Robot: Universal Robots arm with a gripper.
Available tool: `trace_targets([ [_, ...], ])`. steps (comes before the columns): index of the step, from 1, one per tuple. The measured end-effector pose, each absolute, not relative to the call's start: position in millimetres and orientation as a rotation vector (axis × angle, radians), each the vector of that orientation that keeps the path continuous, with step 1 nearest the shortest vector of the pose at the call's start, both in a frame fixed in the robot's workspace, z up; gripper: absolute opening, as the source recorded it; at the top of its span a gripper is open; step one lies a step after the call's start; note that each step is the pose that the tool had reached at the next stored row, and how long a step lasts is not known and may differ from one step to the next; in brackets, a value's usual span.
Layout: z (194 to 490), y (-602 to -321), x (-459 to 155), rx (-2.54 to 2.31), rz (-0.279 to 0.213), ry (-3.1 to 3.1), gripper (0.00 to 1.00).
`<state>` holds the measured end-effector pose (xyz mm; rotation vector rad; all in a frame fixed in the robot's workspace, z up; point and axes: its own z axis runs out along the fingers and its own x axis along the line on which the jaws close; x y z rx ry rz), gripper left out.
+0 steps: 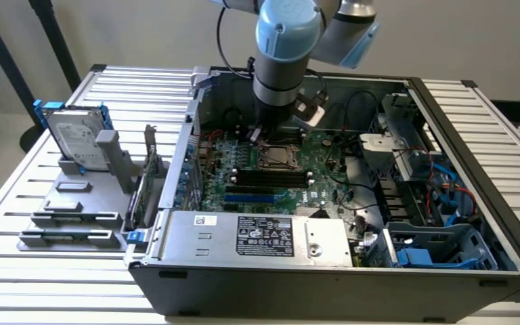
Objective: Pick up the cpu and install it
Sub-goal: 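Install the first cpu locking lever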
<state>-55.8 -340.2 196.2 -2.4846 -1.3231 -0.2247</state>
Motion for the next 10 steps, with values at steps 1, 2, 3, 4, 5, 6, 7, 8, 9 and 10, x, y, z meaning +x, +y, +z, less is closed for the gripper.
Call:
trace_targets([
  [1, 196.1, -340.2, -55.4, -2.486, -0.224, -1.324, 0.11],
  [2, 196.0, -340.1, -55.3, -2.487, -0.223, -1.324, 0.11],
  [3, 196.0, -339.9, -55.3, -2.488, -0.222, -1.325, 0.11],
  [4, 196.0, -339.4, -55.3, -2.489, -0.221, -1.325, 0.11],
  [5, 196.0, -338.8, -55.3, -2.490, -0.221, -1.326, 0.11],
  [6, 195.9, -338.3, -55.3, -2.490, -0.220, -1.326, 0.11],
  [7, 195.9, -337.7, -55.3, -2.491, -0.220, -1.327, 0.11],
  [8, 195.8, -337.2, -55.3, -2.492, -0.219, -1.327, 0.11],
  [9, 195.7, -336.8, -55.3, -2.492, -0.219, -1.327, 0.11],
  [10, 195.6, -336.4, -55.3, -2.493, -0.219, -1.327, 0.11],
])
